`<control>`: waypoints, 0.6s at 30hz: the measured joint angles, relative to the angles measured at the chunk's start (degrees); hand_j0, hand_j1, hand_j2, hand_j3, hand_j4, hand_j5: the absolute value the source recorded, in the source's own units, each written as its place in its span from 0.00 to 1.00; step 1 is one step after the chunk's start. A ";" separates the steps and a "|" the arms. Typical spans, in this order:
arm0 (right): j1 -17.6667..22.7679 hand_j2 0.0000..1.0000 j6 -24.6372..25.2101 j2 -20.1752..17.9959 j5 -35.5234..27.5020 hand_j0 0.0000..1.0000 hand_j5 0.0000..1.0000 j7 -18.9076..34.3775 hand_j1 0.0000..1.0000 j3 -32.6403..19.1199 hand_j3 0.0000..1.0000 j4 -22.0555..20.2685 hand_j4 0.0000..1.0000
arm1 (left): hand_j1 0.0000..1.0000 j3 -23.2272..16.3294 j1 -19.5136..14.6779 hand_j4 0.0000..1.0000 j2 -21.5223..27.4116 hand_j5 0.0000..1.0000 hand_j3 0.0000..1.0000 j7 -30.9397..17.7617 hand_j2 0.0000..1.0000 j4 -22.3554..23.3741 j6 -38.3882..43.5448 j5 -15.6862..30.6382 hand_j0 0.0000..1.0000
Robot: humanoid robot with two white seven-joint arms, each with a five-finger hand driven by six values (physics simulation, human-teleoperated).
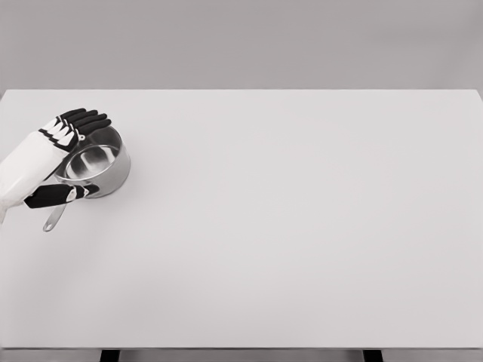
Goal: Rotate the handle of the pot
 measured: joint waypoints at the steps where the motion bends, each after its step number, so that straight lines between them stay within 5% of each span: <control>1: 0.00 1.00 0.00 0.00 0.00 1.00 1.00 0.00 1.00 0.00 1.00 0.00 1.00 | 1.00 0.01 0.00 1.00 0.01 1.00 1.00 0.00 1.00 0.00 0.00 -0.02 1.00; 7: 0.00 1.00 -0.01 0.00 0.00 1.00 1.00 0.00 1.00 0.00 1.00 0.00 1.00 | 1.00 0.07 -0.09 1.00 0.38 1.00 1.00 0.00 1.00 -0.02 0.00 -0.53 1.00; 18: 0.00 1.00 0.00 0.00 0.00 1.00 1.00 0.00 1.00 0.00 1.00 0.00 1.00 | 1.00 -0.79 -0.88 1.00 -0.12 1.00 1.00 0.31 1.00 -0.08 0.00 -10.35 1.00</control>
